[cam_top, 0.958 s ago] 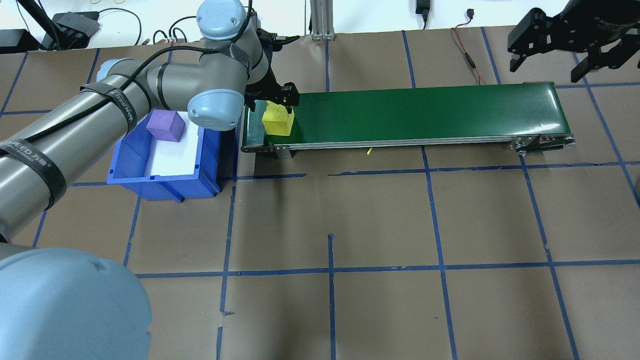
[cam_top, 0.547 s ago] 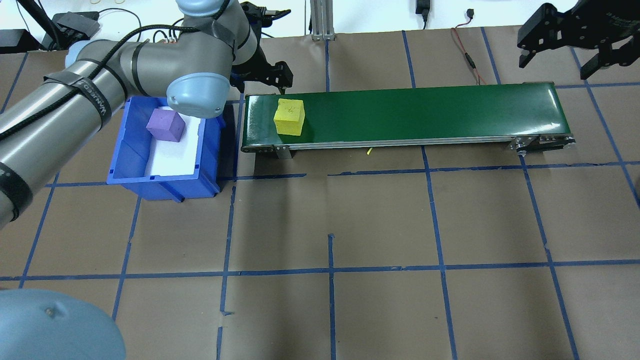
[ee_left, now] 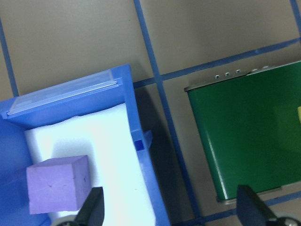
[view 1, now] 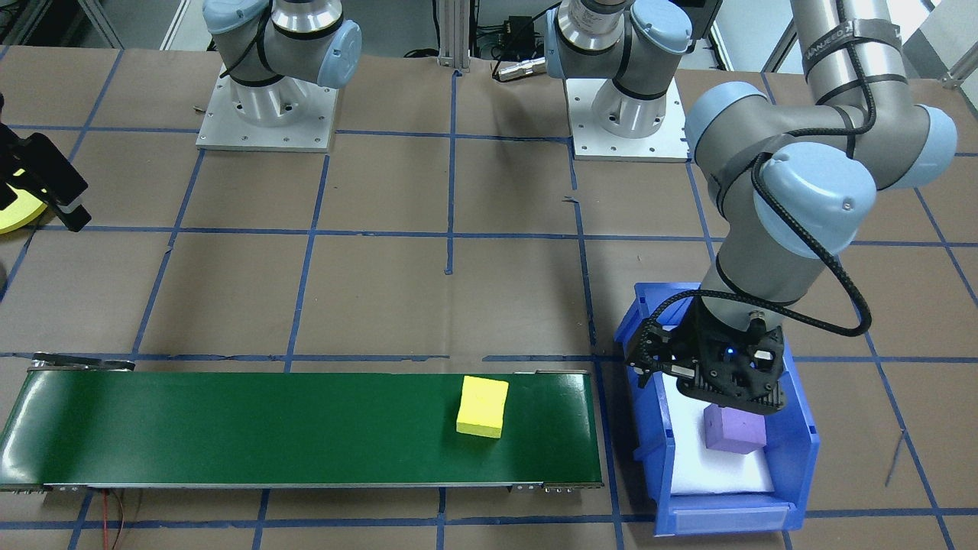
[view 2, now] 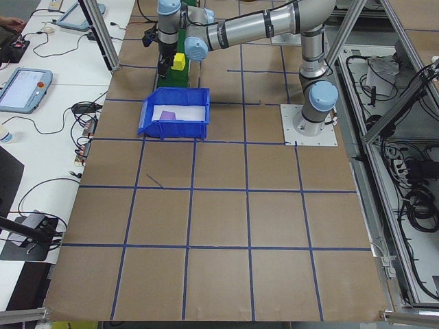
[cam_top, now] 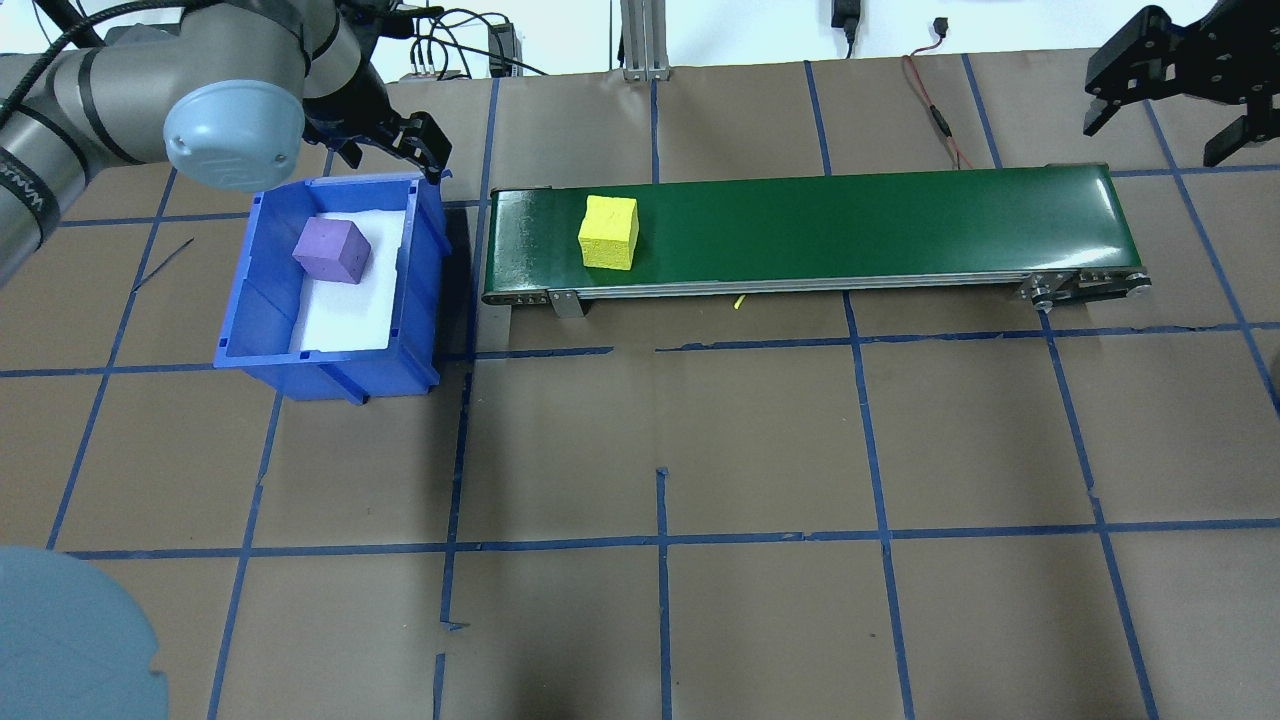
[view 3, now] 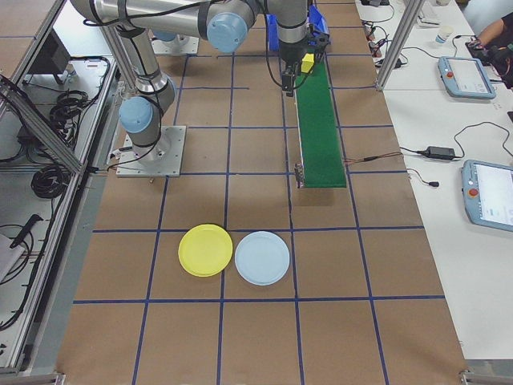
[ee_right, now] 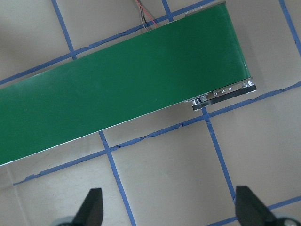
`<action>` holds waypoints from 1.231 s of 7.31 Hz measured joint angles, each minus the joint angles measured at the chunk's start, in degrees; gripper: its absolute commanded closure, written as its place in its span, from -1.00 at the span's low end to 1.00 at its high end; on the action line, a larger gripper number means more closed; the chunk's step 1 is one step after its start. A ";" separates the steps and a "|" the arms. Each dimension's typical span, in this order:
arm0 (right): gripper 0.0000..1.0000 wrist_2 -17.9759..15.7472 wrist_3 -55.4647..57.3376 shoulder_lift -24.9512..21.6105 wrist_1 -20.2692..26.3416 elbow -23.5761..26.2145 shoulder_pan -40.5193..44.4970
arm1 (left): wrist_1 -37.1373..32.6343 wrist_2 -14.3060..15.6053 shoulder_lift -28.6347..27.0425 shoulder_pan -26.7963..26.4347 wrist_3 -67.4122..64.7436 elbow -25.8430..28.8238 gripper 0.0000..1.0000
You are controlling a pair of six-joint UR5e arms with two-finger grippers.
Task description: Move block left to right into plate
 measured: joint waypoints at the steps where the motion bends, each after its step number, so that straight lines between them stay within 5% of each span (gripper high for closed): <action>1: -1.00 0.14 -3.40 0.35 0.23 0.10 -0.74 | -0.02 2.56 -0.32 1.27 5.33 -0.12 -1.00; 5: -1.00 3.46 -7.32 2.65 0.39 -1.12 -1.78 | 0.35 4.95 -2.58 5.79 20.48 -0.62 -1.00; 9: -1.00 14.59 -18.83 10.15 0.31 -5.50 -3.24 | 1.89 4.77 -6.12 7.04 22.32 -0.92 -1.00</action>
